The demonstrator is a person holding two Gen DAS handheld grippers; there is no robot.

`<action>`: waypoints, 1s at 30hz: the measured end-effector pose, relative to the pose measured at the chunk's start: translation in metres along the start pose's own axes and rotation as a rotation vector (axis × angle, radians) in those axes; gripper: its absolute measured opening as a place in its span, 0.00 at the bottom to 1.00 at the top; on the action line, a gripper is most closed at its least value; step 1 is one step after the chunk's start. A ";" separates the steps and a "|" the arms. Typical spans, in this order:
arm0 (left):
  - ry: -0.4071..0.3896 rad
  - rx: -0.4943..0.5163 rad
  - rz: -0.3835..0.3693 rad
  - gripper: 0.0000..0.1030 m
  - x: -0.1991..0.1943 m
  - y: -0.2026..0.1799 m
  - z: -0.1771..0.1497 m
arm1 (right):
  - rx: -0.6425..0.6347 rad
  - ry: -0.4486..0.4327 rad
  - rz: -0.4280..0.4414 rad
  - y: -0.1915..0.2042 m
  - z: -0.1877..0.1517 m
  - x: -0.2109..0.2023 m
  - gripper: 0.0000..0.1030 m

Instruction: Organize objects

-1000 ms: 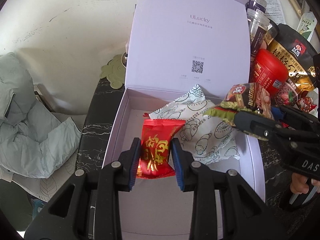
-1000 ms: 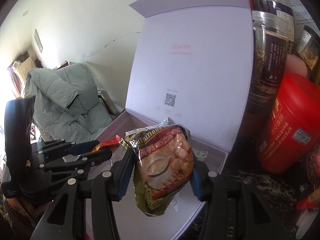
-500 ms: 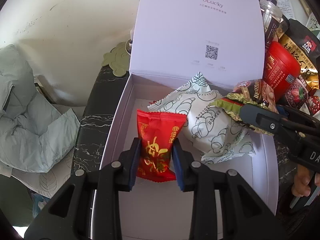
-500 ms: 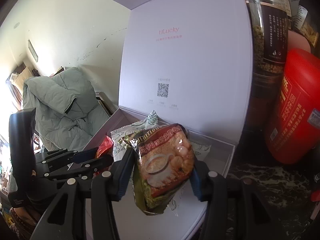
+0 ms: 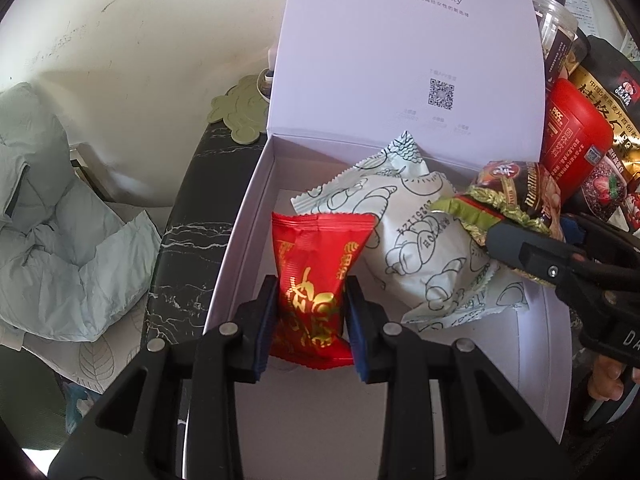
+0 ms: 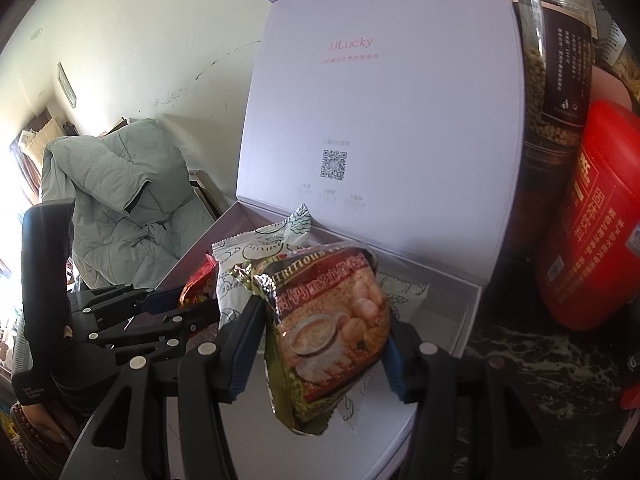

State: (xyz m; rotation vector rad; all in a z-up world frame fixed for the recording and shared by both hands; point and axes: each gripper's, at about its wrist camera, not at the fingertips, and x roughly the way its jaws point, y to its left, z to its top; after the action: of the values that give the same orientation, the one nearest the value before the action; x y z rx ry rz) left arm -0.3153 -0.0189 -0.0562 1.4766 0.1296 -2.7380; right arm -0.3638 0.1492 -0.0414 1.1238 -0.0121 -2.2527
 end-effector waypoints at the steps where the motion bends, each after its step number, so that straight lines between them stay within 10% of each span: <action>1: 0.001 -0.001 0.000 0.29 0.001 0.000 0.000 | -0.002 0.001 0.000 0.000 0.000 0.000 0.54; 8: 0.014 -0.003 0.021 0.46 0.001 0.003 -0.002 | -0.021 0.009 -0.043 0.003 0.000 -0.003 0.62; 30: -0.075 -0.012 0.044 0.57 -0.043 0.000 0.007 | -0.065 -0.051 -0.052 0.019 0.007 -0.037 0.77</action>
State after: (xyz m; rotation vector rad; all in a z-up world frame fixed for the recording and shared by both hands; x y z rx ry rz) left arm -0.2979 -0.0204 -0.0163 1.3546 0.1104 -2.7483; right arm -0.3424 0.1517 -0.0049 1.0440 0.0703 -2.3101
